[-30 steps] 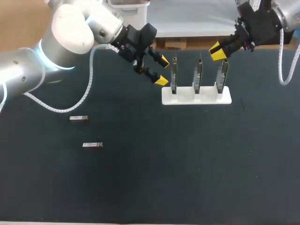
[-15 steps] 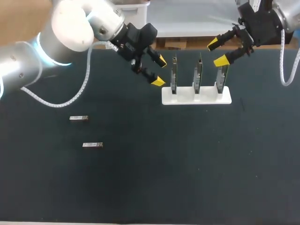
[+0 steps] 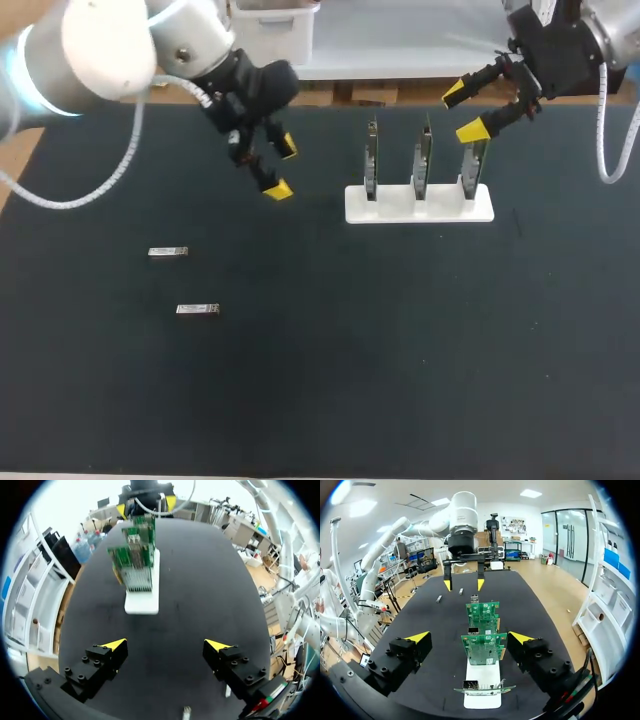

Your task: Pick up the optical module with the left hand, and insert it into the network port with the right hand.

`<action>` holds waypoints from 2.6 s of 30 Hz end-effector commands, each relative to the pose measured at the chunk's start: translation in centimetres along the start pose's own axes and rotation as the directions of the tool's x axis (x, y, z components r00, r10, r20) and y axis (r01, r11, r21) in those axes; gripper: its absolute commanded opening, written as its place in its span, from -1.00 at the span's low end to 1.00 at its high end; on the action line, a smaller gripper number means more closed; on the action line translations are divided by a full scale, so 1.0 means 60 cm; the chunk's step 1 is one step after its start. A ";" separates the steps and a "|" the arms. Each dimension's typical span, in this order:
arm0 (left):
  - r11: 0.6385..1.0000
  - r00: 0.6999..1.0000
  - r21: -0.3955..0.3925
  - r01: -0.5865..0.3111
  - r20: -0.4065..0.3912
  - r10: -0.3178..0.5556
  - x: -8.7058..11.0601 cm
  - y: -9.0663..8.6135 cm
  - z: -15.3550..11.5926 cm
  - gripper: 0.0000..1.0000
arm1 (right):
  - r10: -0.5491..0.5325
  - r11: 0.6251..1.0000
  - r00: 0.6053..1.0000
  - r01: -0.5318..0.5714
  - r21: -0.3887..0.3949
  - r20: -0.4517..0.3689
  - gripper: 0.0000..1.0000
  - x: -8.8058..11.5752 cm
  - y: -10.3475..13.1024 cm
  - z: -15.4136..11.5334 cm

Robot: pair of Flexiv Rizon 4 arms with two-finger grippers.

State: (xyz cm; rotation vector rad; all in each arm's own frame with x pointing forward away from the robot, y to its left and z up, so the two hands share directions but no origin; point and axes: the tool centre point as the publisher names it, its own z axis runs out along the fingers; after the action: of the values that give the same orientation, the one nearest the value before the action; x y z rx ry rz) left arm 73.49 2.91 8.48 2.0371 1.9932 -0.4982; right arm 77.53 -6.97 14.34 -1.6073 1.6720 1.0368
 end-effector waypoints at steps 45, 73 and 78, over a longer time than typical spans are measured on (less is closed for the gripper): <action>0.985 0.898 -0.081 0.155 -0.404 -0.174 0.326 -0.123 0.006 1.00 | -0.001 1.000 1.000 0.001 0.006 -0.001 1.00 0.000 0.004 0.001; 0.986 0.895 -0.086 0.141 -0.416 -0.164 0.359 -0.095 0.042 1.00 | -0.001 1.000 1.000 0.001 0.006 -0.001 1.00 0.000 0.004 0.001; 0.987 0.892 -0.073 0.144 -0.422 -0.161 0.362 -0.096 0.047 -0.26 | -0.001 1.000 1.000 0.001 0.006 -0.001 1.00 0.000 0.004 0.001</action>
State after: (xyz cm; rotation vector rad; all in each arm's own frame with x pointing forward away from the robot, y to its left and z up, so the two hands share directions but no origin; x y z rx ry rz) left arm 67.50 21.83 -2.04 2.1064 2.3945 -0.0246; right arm 77.53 -6.97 14.34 -1.6072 1.6721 1.0364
